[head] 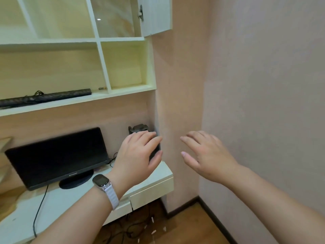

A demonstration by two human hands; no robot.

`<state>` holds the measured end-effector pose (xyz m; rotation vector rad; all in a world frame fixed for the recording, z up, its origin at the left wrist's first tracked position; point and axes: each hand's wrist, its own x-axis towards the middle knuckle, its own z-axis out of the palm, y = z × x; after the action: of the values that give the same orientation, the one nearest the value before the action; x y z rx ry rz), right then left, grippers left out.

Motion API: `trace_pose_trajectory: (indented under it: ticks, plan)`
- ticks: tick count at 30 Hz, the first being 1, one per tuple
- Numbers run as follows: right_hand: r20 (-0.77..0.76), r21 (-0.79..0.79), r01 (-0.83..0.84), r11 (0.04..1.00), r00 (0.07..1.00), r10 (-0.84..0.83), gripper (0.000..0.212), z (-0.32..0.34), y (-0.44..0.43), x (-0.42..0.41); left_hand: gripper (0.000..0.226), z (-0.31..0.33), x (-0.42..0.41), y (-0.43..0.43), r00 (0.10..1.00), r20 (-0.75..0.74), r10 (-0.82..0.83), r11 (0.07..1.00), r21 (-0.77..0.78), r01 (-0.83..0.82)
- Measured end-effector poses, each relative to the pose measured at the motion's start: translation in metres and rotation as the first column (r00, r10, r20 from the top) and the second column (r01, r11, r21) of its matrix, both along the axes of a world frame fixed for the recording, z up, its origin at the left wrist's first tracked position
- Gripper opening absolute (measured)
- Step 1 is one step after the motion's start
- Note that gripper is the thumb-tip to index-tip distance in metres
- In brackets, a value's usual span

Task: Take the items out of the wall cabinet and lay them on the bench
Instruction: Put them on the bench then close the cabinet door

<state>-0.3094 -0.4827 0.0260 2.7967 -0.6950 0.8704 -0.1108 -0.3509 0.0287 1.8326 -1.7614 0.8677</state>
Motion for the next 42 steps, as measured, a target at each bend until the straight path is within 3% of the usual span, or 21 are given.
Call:
trace_pose_trajectory:
  ticks: [16,27,42]
  plan:
    - [0.168,-0.135,0.050,0.990,0.985,-0.027,0.051,0.059,-0.141,0.166,0.040,0.050,0.175,-0.150,0.998,0.045,-0.040,0.989,-0.141,0.046]
    - [0.289,-0.107,0.085,0.991,0.956,-0.050,0.053,0.099,-0.213,0.236,0.037,0.096,0.264,-0.228,0.994,0.102,-0.043,0.967,-0.246,0.068]
    - [0.513,-0.073,-0.173,0.982,0.838,0.186,0.065,0.171,-0.343,0.283,0.041,0.176,0.304,-0.333,0.965,0.204,0.166,0.927,-0.366,-0.082]
